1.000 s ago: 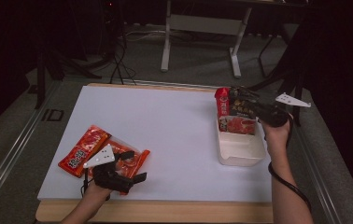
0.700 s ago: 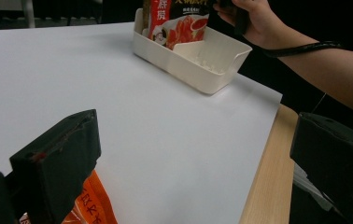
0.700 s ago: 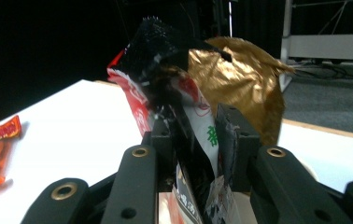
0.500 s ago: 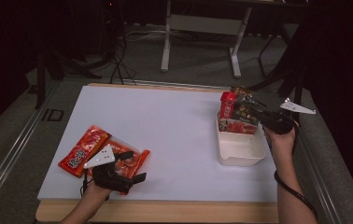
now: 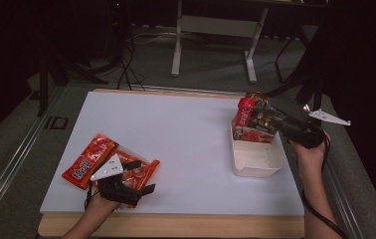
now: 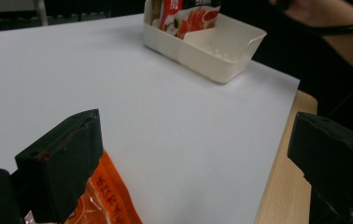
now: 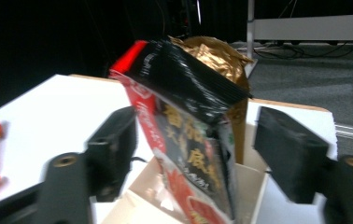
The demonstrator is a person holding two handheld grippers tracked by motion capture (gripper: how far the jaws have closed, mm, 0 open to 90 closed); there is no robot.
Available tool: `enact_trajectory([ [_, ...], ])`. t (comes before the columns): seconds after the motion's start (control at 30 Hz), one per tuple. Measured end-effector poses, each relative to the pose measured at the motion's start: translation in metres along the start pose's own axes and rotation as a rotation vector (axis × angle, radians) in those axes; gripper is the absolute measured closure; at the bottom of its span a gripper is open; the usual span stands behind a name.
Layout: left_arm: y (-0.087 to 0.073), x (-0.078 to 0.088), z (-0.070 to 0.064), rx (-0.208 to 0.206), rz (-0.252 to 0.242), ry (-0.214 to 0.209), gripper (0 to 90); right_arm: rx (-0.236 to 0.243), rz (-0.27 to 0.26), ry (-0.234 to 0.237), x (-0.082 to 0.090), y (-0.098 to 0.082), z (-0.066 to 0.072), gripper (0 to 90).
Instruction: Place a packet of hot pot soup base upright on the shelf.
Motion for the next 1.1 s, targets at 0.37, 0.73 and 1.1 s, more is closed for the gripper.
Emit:
enact_trajectory([
  [0.37,-0.003,0.002,0.006,0.020,0.050,0.058,3.6,0.023,-0.043,0.033,0.034,0.019,0.049,13.9],
  [0.73,0.004,0.014,0.015,0.059,0.051,0.062,3.7,0.096,-0.066,0.190,0.043,0.017,0.111,14.4],
  [1.1,0.000,0.036,0.017,0.016,0.059,0.150,13.8,0.169,-0.043,0.274,0.032,0.005,0.153,13.8],
])
Point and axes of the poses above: each handheld gripper's, and its own axes: x roughly backward along the jaws, y roughly out of its top, z roughly to its left, the point moved 9 cm from there along -x, roughly forward along the jaws, and after that the axes turned 14 degrees about x, right-handed, at the moved point
